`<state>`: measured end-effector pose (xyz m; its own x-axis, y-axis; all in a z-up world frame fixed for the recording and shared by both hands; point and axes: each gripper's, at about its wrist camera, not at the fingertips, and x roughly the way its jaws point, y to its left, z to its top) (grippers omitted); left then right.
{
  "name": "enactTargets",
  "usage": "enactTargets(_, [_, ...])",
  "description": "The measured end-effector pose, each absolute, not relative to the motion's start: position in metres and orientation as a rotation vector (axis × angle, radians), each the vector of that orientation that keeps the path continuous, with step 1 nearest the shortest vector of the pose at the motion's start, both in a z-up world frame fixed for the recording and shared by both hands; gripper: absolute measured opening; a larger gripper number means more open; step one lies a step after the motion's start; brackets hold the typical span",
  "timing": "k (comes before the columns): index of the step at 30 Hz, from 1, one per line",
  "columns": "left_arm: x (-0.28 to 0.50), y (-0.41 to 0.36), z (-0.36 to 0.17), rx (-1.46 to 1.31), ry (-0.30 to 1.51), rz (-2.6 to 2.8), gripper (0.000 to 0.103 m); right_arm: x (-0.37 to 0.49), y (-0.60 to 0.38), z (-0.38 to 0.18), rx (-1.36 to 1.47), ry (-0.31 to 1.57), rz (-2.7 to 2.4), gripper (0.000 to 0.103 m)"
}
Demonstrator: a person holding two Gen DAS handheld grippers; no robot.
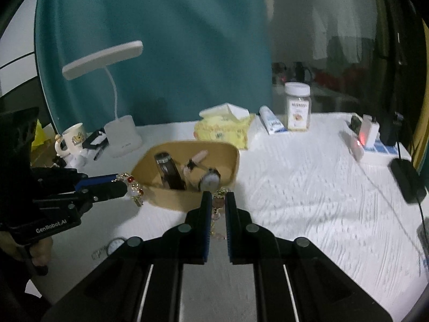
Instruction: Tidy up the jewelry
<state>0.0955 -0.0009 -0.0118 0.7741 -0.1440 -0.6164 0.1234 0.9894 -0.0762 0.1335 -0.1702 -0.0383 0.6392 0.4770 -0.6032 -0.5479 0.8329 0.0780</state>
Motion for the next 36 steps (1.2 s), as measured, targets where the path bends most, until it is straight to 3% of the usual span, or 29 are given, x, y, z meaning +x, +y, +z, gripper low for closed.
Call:
enactTargets(8, [0.107,0.021,-0.004,-0.071,0.63,-0.118,0.009,0.157,-0.149,-0.016,-0.126,0.595,0.605,0.009])
enactTargets(19, [0.127,0.039,-0.019,-0.123,0.677,-0.108,0.009,0.182,-0.128,-0.028,-0.14,0.627,0.61,0.009])
enactTargets(21, [0.129,0.04,-0.021,-0.124,0.678,-0.094,0.014,0.185,-0.125,-0.031,-0.145,0.639,0.61,0.009])
enactTargets(23, [0.129,0.043,-0.022,-0.143,0.674,-0.088,0.033,0.186,-0.124,-0.034,-0.15,0.646,0.605,0.009])
enactTargets(25, [0.128,0.048,-0.021,-0.166,0.661,-0.081,0.046,0.189,-0.123,-0.036,-0.154,0.654,0.591,0.015])
enactTargets(27, [0.127,0.051,-0.02,-0.177,0.653,-0.077,0.046,0.191,-0.124,-0.038,-0.149,0.661,0.583,0.024])
enactTargets(36, [0.118,0.049,-0.016,-0.18,0.644,-0.076,0.047,0.184,-0.126,-0.041,-0.146,0.67,0.587,0.024])
